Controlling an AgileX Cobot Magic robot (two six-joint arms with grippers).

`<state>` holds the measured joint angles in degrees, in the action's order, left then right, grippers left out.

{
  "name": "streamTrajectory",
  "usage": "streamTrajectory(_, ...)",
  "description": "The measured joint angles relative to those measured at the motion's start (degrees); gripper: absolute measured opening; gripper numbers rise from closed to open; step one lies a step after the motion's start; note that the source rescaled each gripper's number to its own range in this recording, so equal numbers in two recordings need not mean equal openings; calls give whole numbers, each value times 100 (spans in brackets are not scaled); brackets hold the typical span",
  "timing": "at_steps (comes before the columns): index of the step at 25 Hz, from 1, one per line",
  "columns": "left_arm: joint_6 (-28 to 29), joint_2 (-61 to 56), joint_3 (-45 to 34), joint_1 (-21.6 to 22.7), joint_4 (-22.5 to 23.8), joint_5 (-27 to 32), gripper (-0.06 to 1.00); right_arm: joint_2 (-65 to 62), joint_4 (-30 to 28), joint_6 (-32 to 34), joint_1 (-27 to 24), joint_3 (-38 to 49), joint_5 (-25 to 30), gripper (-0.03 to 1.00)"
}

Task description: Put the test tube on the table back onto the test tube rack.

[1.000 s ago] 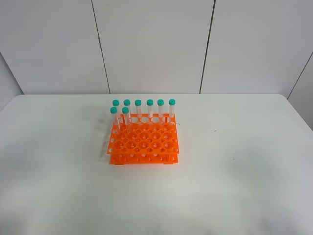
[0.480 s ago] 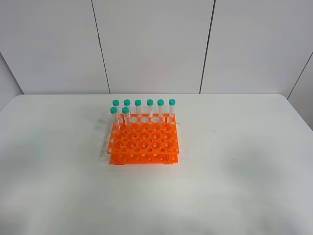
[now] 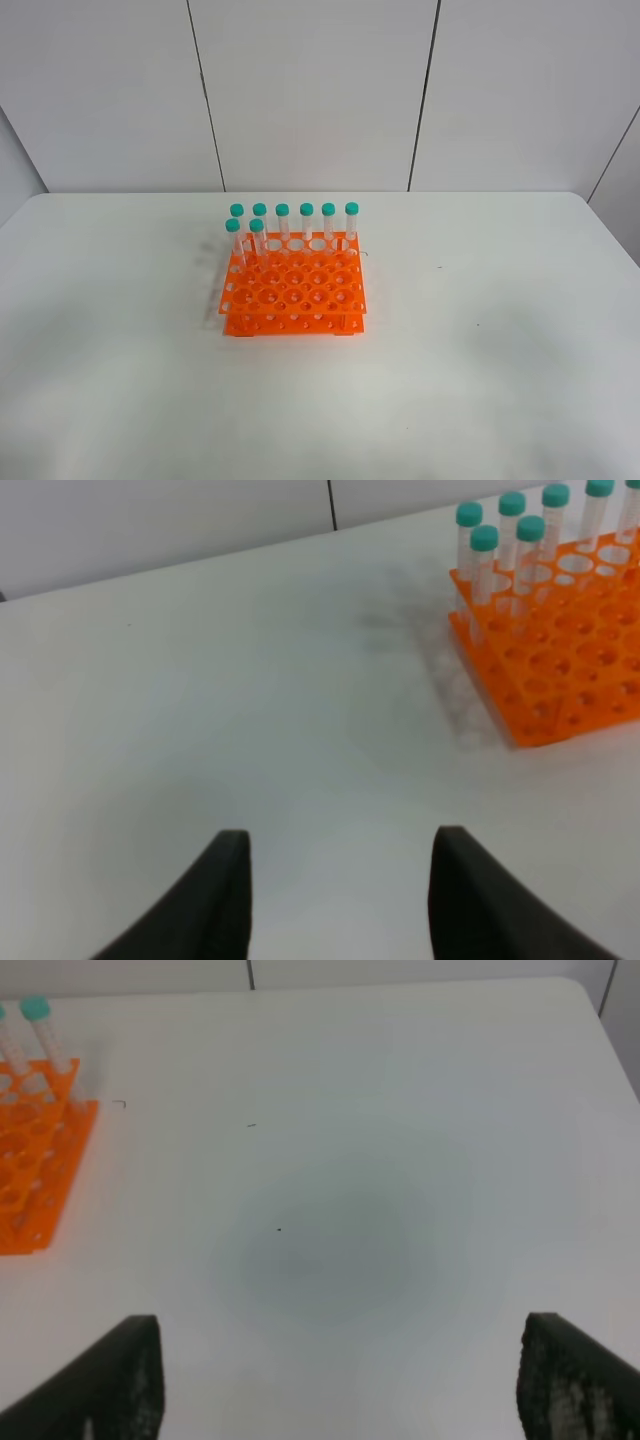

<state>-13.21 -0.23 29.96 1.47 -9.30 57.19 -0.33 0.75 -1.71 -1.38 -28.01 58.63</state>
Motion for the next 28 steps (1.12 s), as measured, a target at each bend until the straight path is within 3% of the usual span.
streamTrajectory(8,-52,-11,-30,0,-66,434,50,0,0,0,0,0,0,91)
streamTrajectory(28,-52,-11,-124,0,-66,412,50,0,0,0,0,0,0,91)
